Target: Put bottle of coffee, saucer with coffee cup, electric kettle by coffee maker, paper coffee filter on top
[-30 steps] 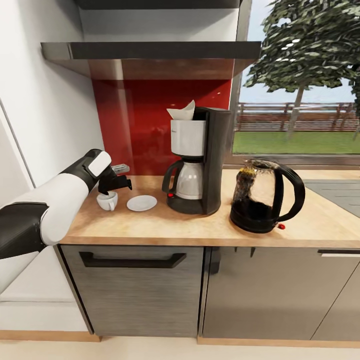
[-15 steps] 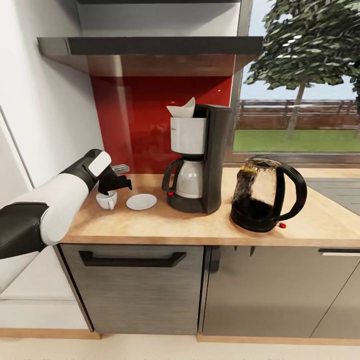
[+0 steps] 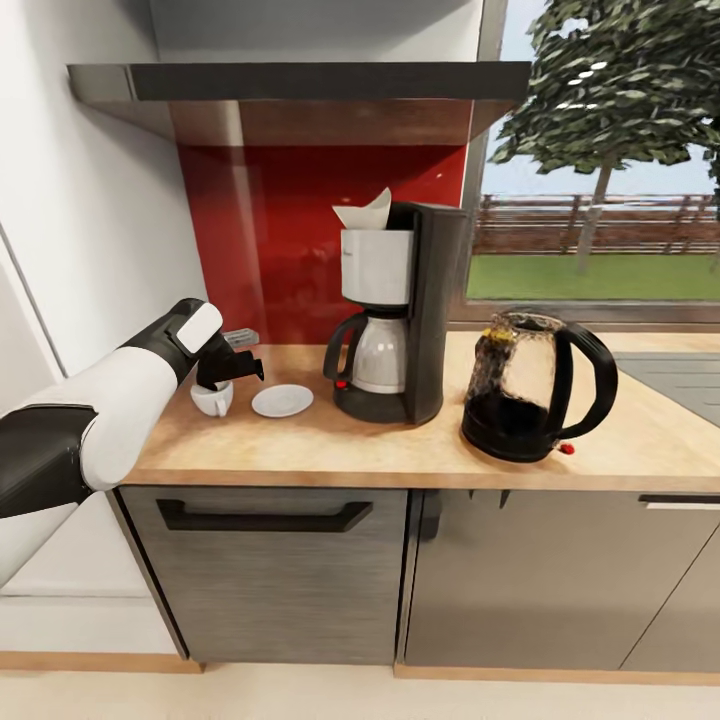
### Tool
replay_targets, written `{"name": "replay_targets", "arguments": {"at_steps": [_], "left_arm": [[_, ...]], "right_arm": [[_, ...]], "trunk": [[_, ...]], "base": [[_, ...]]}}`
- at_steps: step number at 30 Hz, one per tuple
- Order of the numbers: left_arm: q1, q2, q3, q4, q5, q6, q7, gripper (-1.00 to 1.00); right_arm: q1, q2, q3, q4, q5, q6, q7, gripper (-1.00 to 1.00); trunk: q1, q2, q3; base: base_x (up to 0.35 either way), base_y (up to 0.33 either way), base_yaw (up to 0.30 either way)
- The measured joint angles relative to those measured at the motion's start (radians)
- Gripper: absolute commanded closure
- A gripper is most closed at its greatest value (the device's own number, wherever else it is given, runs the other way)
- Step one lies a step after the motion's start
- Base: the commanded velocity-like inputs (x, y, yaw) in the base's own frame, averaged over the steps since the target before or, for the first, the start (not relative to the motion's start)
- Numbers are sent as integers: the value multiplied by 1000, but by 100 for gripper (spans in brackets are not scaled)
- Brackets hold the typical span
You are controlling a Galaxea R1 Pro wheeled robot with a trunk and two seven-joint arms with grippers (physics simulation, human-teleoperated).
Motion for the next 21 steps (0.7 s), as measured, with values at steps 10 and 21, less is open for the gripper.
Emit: {"name": "replay_targets", "arguments": {"at_steps": [10,21], "left_arm": [[0,0,0,0,0,0,0,-100],[0,0,0,0,0,0,0,-100]], "right_arm": [[0,0,0,0,0,0,0,-100],[0,0,-1,0,0,0,0,-100]], "trunk": [[0,0,-5],[0,0,-11]], "base": [[0,0,0],[0,0,0]]}}
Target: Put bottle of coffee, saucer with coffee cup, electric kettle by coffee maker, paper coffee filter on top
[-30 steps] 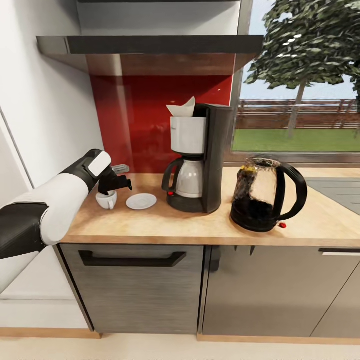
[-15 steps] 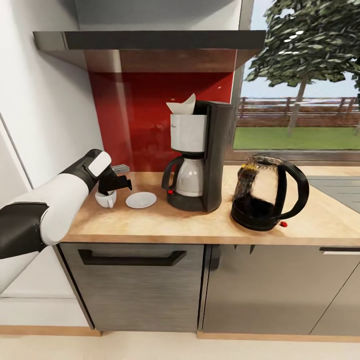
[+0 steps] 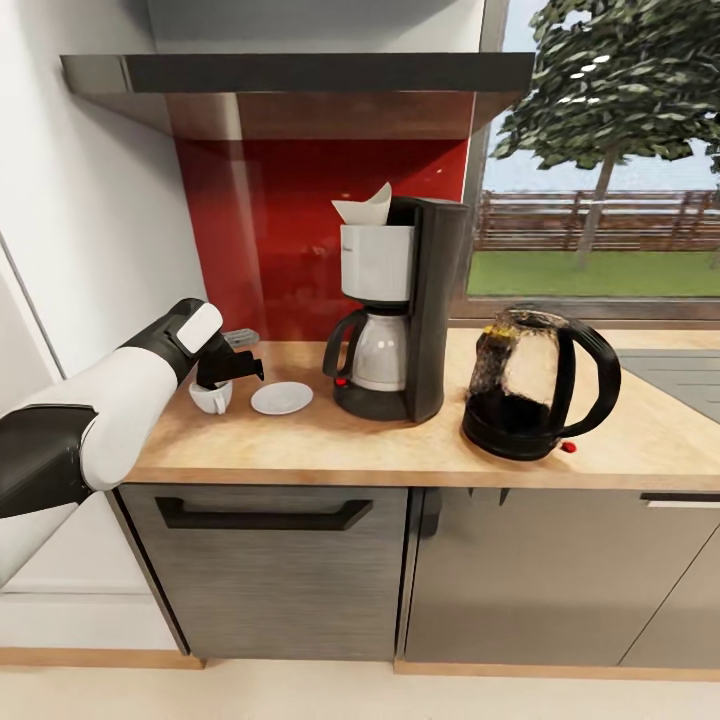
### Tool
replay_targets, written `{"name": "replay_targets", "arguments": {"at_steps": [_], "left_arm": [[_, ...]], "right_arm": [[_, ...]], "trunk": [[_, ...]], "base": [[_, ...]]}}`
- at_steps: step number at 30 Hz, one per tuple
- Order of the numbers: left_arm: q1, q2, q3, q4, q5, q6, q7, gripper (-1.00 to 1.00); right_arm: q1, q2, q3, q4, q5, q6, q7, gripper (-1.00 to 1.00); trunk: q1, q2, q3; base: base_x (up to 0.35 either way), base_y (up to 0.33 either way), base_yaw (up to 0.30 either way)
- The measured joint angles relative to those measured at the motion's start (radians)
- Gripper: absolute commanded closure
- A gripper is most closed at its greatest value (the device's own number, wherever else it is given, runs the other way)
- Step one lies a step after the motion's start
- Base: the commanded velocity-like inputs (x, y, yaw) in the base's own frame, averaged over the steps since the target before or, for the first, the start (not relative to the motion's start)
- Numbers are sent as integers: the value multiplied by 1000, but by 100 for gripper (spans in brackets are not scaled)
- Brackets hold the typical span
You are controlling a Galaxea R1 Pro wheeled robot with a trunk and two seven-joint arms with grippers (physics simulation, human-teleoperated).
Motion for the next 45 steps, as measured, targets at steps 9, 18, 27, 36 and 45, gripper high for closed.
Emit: {"name": "replay_targets", "arguments": {"at_steps": [9,18,27,36,45], "left_arm": [[0,0,0,0,0,0,0,-100],[0,0,0,0,0,0,0,-100],[-1,0,6,-5,23,-6,-1,100],[-1,0,7,-2,24,-6,-2,100],[0,0,-2,0,-3,0,1,100]], "right_arm": [[0,0,0,0,0,0,0,-100],[0,0,0,0,0,0,0,-100],[0,0,0,0,0,0,0,-100],[0,0,0,0,0,0,0,-100],[0,0,0,0,0,0,0,-100]], "trunk": [[0,0,0],[0,0,0],[0,0,0],[0,0,1],[0,0,12]], "base": [[0,0,0],[0,0,0],[0,0,0],[0,0,0],[0,0,0]]}}
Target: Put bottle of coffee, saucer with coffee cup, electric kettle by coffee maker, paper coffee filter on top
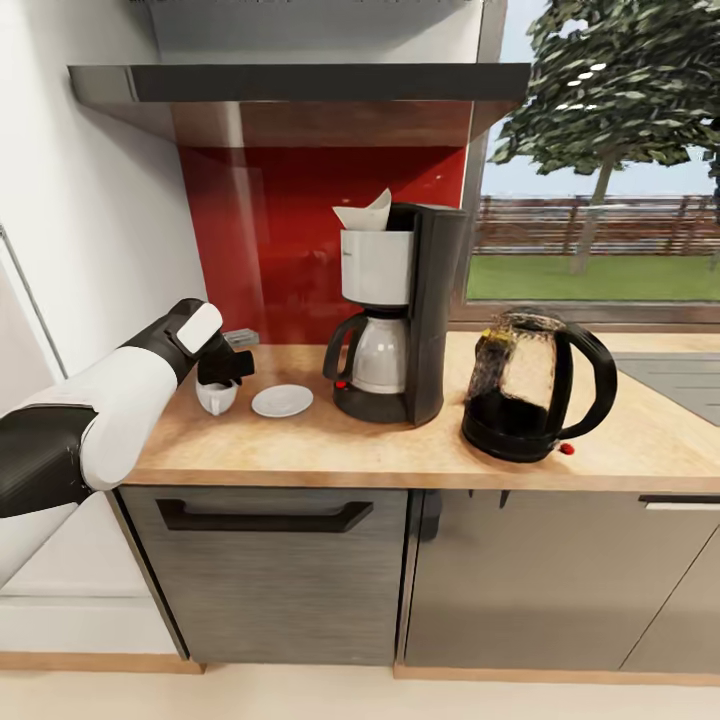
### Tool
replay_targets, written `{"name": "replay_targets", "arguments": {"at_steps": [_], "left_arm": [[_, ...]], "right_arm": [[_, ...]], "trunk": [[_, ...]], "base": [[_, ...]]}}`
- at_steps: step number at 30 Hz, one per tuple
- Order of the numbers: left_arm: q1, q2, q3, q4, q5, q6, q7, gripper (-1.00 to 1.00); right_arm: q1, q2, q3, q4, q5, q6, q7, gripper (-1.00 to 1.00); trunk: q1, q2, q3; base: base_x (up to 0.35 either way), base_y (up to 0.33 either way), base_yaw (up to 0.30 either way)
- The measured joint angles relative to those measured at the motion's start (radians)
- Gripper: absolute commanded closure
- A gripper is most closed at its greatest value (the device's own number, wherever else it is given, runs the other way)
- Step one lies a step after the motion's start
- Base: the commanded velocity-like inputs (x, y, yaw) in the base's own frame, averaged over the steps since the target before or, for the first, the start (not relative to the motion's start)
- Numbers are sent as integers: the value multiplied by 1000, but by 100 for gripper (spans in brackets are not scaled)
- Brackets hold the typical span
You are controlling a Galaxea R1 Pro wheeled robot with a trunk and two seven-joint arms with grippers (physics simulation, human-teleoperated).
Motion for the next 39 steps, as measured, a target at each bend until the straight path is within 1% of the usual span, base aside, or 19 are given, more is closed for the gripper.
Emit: {"name": "replay_targets", "arguments": {"at_steps": [1,2,22,35,36,37,38,39], "left_arm": [[0,0,0,0,-1,0,0,100],[0,0,3,0,5,-1,-2,100],[0,-2,3,-5,8,-1,-4,100],[0,-5,1,-8,9,0,-5,100],[0,0,6,-13,0,-6,-5,100],[0,5,11,-19,1,-9,-8,100],[0,-1,17,-24,7,-10,-9,100],[0,-6,24,-27,6,-10,-10,100]], "right_arm": [[0,0,0,0,0,0,0,-100],[0,0,0,0,0,0,0,-100],[0,-1,0,0,-1,0,0,-100],[0,-1,0,-1,-1,0,1,-100],[0,-4,-2,4,-7,-5,-5,-100],[0,-5,-1,9,-13,-10,-12,-100],[0,-5,-1,14,-18,-16,-17,-100],[1,-5,-1,19,-20,-21,-17,-100]], "trunk": [[0,0,2],[0,0,3],[0,0,34],[0,0,36],[0,0,36],[0,0,36],[0,0,36],[0,0,36]], "base": [[0,0,0],[0,0,0],[0,0,0],[23,-63,0],[0,0,0],[0,0,0],[0,0,0],[0,0,0]]}}
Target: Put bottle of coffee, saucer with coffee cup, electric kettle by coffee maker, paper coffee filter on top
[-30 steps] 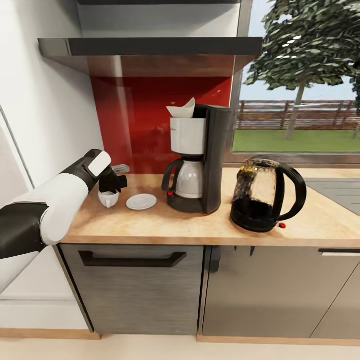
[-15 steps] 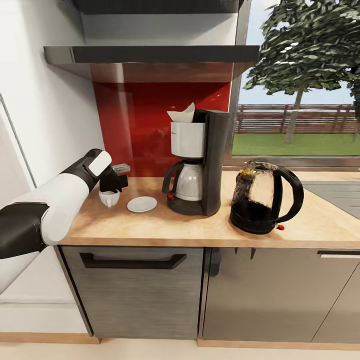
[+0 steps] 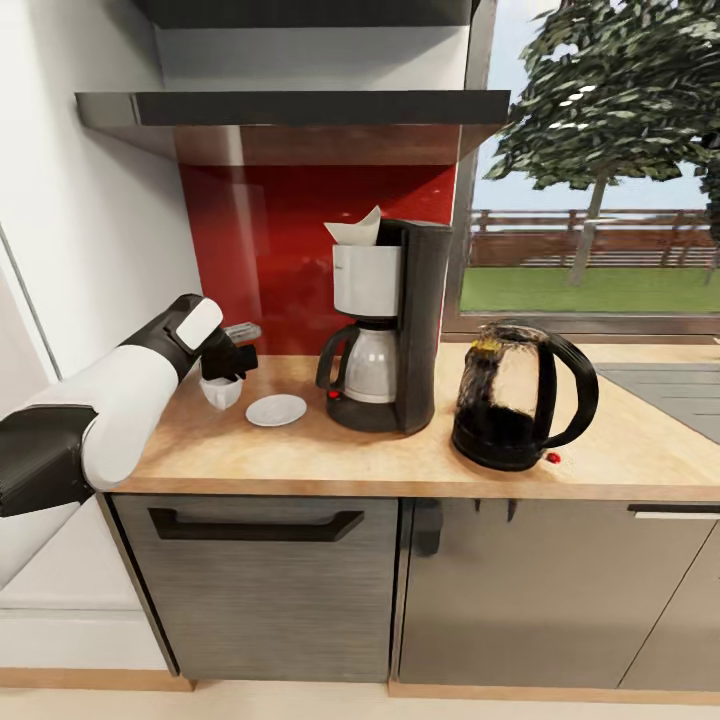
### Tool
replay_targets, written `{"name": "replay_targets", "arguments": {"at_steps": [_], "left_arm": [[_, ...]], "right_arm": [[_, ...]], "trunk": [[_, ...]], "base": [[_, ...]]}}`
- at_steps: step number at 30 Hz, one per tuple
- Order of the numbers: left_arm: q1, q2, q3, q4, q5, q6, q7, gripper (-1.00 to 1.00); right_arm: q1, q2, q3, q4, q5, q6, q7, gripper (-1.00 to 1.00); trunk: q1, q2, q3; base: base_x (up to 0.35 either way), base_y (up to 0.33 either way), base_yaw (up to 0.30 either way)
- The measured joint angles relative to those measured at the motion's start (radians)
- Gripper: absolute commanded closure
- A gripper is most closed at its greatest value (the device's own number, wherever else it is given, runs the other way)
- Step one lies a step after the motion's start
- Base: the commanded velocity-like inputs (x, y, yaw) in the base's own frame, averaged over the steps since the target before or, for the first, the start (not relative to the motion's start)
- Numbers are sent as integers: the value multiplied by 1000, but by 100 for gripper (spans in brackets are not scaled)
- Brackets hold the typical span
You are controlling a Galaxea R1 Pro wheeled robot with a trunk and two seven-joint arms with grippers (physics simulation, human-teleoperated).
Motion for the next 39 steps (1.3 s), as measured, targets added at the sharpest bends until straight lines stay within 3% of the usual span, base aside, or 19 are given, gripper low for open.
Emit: {"name": "replay_targets", "arguments": {"at_steps": [7,16,21,24,25,26,39], "left_arm": [[0,0,38,0,-3,1,-1,100],[0,0,38,0,-3,1,-1,100],[0,-29,20,-22,-4,-3,-28,100],[0,-26,6,-39,-11,-2,-46,100],[0,-26,-214,-101,-2,-3,-160,100],[1,-23,-237,-108,-11,-2,-166,100],[1,-15,-246,-110,-10,-2,-174,100]], "right_arm": [[0,0,0,0,0,-7,0,-100],[0,0,0,0,0,-7,0,-100],[0,0,1,2,17,-7,10,-100],[0,-1,1,2,18,-7,10,-100],[0,0,1,2,19,-7,10,-100],[0,-1,1,2,19,-7,11,-100],[0,-1,1,2,19,-9,11,-100]], "trunk": [[0,0,0],[0,0,0],[0,0,0],[0,0,0],[0,0,0],[0,0,0],[0,0,0]], "base": [[0,0,0],[0,0,0],[0,0,0],[0,0,0],[0,0,0],[0,0,0],[0,0,-80]]}}
